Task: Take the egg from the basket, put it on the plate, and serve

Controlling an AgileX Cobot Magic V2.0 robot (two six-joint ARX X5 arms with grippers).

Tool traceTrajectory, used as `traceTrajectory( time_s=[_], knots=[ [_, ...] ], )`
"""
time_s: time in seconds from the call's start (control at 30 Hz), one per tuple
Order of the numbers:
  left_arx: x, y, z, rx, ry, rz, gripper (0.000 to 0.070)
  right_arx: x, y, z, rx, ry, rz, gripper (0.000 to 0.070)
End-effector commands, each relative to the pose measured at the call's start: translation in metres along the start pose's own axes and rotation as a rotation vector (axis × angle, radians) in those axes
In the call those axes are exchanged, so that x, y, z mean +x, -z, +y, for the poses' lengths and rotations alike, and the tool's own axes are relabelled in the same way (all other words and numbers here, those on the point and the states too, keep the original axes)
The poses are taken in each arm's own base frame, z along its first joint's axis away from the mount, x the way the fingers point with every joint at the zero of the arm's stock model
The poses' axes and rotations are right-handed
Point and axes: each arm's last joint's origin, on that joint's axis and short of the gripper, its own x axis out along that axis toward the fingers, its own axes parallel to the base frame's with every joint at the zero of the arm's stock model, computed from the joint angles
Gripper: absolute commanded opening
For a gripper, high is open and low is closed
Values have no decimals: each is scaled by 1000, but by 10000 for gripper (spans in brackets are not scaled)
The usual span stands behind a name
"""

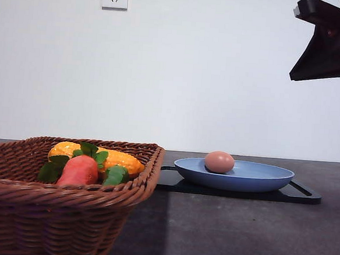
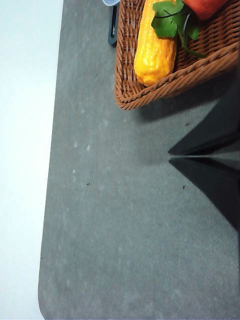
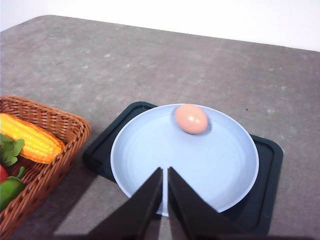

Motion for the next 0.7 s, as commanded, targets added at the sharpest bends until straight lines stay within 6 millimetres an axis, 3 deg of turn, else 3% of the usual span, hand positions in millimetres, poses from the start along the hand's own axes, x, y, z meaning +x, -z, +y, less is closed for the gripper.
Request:
traceTrajectory(
  time_s=[0.0,0.53,0.67],
  knots=[
    [2,8,1,-13,-3,27,0,0,-3,2,5,-5,-13,0],
    [2,8,1,-13,-3,27,0,0,-3,2,5,-5,-13,0],
    [2,8,1,-13,-3,27,0,-2,-6,-2,-117,100,-41,0]
  ],
)
